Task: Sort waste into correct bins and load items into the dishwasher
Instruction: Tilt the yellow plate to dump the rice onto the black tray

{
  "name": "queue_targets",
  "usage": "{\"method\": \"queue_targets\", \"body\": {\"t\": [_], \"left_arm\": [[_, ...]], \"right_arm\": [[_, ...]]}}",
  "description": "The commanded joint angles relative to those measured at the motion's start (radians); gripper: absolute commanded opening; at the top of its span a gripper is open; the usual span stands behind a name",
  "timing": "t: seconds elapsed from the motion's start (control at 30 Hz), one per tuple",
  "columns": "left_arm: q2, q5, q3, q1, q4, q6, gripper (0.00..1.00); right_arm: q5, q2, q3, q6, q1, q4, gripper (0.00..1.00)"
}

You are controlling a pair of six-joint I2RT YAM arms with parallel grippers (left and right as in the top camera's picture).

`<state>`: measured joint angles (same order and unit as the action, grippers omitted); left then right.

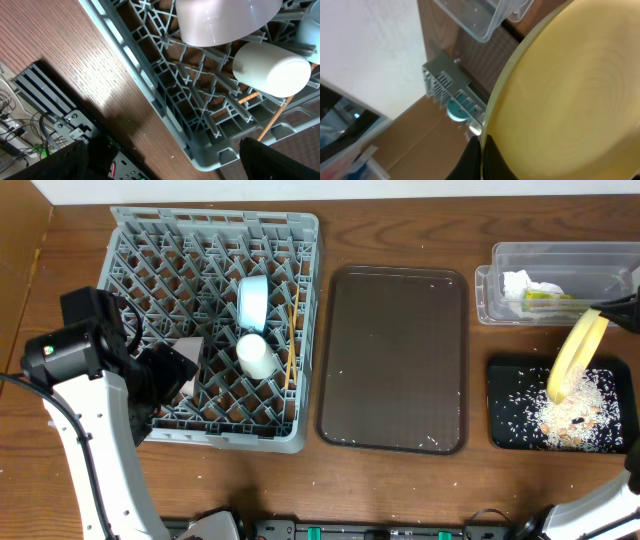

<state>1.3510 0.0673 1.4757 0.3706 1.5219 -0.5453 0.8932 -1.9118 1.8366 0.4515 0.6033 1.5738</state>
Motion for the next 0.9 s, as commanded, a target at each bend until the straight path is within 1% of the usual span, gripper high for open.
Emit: {"method": "queue_targets", "body": {"t": [0.0, 0.17, 0.27, 0.37, 0.57, 0.7, 0.8, 0.87], "left_arm": [[-0.002, -0.016, 0.001, 0.004, 0.006, 0.01, 0.98], [-0.002, -0.016, 0.001, 0.004, 0.006, 0.01, 0.98], [-0.002, -0.016, 0.001, 0.004, 0.006, 0.01, 0.98], [-0.002, -0.016, 0.001, 0.004, 0.006, 0.01, 0.98], [-0.002, -0.016, 0.001, 0.004, 0.006, 0.01, 0.98], [-0.002, -0.016, 0.001, 0.004, 0.006, 0.01, 0.98], [-0.002, -0.016, 0.001, 0.004, 0.006, 0.01, 0.98], [-0.002, -0.016, 0.001, 0.004, 0.006, 0.01, 0.98]], "right_arm": [[0.074, 0.021, 0.016, -0.051, 0.025, 0.034, 0.01], [0.064, 0.021, 0.016, -0.072, 0.063, 0.054, 0.01], [0.065, 0.021, 0.016, -0.132, 0.072, 0.064, 0.01], [0.057, 0.021, 0.011, -0.161, 0.084, 0.084, 0.01], [0.047, 0.021, -0.048, -0.224, 0.093, 0.081, 0.01], [0.114, 0.021, -0.129, -0.235, 0.1, 0.06, 0.01], [0.236, 0.021, -0.18, -0.297, 0.113, 0.053, 0.01], [0.266, 0.021, -0.203, -0.331, 0.12, 0.042, 0.01]]}}
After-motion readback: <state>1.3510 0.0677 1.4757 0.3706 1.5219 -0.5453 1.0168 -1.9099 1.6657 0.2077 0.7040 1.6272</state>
